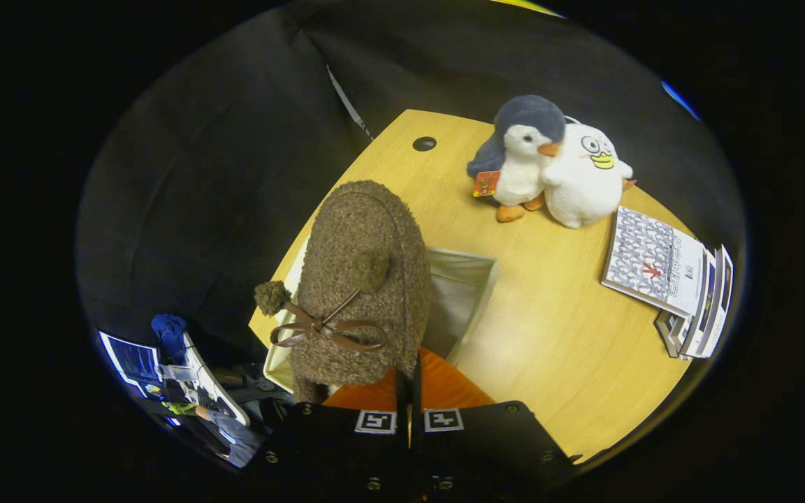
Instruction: Open the storage box then place both shoes into the box .Put the left shoe in first, then the right shoe, with the right side of both shoes facing outward in a uniform manner.
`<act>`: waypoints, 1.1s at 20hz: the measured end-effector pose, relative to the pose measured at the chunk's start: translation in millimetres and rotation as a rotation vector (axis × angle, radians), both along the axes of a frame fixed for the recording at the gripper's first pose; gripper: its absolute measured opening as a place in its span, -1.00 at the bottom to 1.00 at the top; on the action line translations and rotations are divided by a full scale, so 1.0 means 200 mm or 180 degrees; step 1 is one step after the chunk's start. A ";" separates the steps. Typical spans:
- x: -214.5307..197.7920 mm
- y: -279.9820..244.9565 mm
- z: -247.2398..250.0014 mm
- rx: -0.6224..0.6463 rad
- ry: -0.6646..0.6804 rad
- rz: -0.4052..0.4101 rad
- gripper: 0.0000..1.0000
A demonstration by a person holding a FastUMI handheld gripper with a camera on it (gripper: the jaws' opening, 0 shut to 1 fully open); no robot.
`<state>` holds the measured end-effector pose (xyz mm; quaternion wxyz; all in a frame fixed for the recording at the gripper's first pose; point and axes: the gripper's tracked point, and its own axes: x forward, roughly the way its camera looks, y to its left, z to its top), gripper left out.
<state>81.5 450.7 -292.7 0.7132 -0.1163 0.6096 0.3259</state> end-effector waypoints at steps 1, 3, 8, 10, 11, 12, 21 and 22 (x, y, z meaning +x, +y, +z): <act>-0.01 0.03 -0.05 -0.0065 -0.0011 0.0017 -0.99; -0.04 0.09 -0.13 -0.0137 0.0023 0.0051 -0.99; -0.10 0.12 -0.30 -0.0416 0.0055 0.0153 -0.98; -0.12 0.13 -0.35 -0.0475 0.0081 0.0108 -0.98; -0.13 0.14 -0.36 -0.0482 0.0105 0.0089 -0.98; -0.14 0.14 -0.37 -0.0484 0.0122 0.0090 -0.99; -0.14 0.18 -0.16 -0.0005 -0.0013 -0.0077 -0.22; -0.15 0.16 -0.10 0.0102 -0.0048 -0.0109 -0.11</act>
